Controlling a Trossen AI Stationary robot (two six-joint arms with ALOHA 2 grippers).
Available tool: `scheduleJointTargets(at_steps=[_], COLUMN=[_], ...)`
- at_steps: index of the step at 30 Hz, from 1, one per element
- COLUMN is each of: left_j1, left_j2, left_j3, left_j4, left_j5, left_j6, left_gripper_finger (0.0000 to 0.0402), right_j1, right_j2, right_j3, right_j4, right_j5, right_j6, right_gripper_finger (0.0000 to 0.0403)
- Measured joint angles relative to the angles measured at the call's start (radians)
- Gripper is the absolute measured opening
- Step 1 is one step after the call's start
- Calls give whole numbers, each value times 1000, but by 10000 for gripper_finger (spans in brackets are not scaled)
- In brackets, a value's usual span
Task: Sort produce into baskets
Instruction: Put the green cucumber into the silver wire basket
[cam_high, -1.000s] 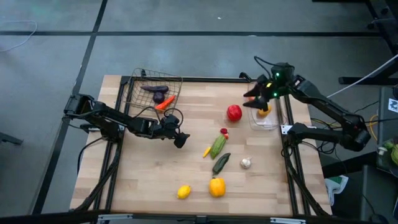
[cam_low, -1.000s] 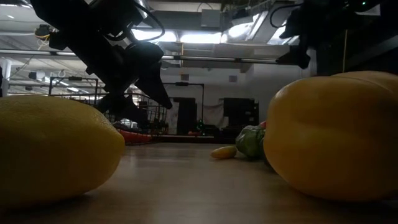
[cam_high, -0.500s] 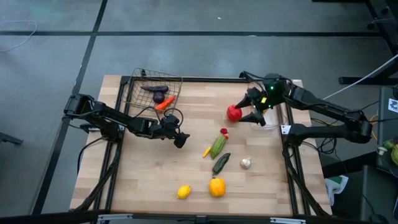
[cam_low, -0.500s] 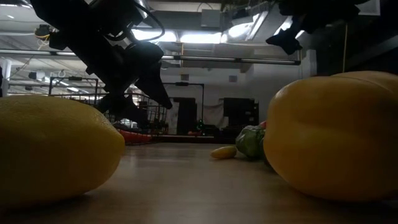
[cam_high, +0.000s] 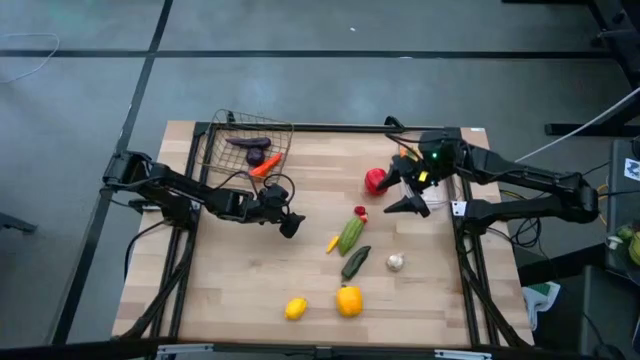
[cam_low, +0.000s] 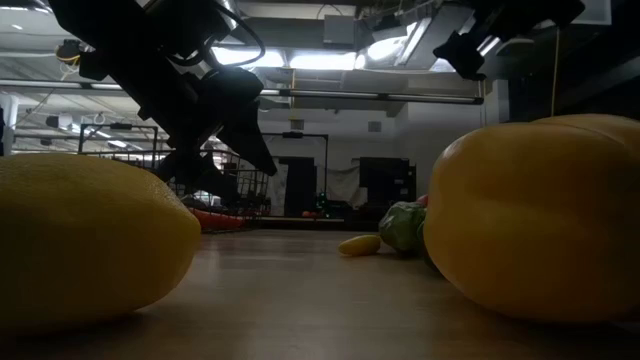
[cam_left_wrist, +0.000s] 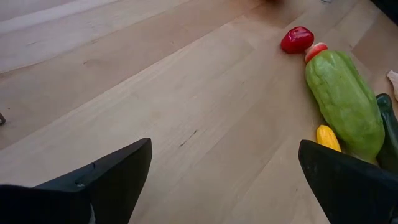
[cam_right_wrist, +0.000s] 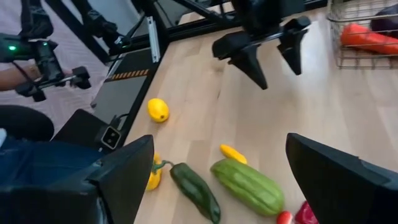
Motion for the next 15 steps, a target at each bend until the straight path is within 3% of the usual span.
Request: scheduleJointTargets(at_steps=[7, 15], left_j1=[1, 5], left_j2=[0, 0], left_j3=[0, -1], left_j4=[0, 26], left_j5=[0, 0], left_j6=[-30, -127], left_gripper_finger=[400, 400], right_j1=[49, 102], right_j2=[0, 0], right_j3=[0, 0], right_j4=[0, 1], right_j5=[16, 203], right_j6=[0, 0], right_gripper_finger=[360, 360])
